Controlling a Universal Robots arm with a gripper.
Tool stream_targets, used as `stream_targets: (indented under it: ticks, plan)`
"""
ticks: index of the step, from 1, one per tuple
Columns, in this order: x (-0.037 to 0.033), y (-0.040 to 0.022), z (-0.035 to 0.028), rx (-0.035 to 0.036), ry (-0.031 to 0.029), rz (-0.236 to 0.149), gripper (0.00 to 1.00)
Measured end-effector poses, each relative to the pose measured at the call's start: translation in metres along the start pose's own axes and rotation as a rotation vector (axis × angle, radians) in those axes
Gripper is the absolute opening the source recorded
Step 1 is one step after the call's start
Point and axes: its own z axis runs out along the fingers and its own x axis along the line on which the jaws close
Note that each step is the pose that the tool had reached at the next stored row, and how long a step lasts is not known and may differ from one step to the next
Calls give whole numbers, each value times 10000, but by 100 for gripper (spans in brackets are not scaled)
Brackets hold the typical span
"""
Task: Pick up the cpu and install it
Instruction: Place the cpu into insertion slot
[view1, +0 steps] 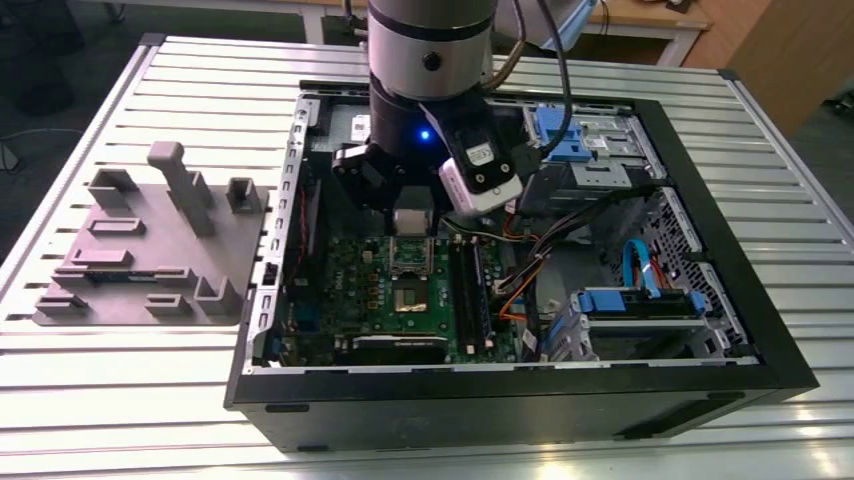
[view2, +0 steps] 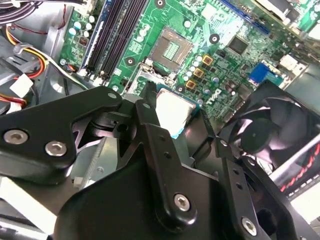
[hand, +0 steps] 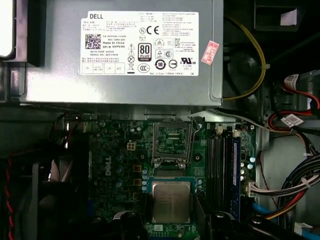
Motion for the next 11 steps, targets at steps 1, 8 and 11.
stream_targets:
  ticks: [1, 8, 11]
  plan:
    - [0, -4, 15, -2, -1, -1, 47]
    - [-2, -88, 58, -3, -2, 24, 47]
    - [-6, -92, 110, -1, -1, 31, 47]
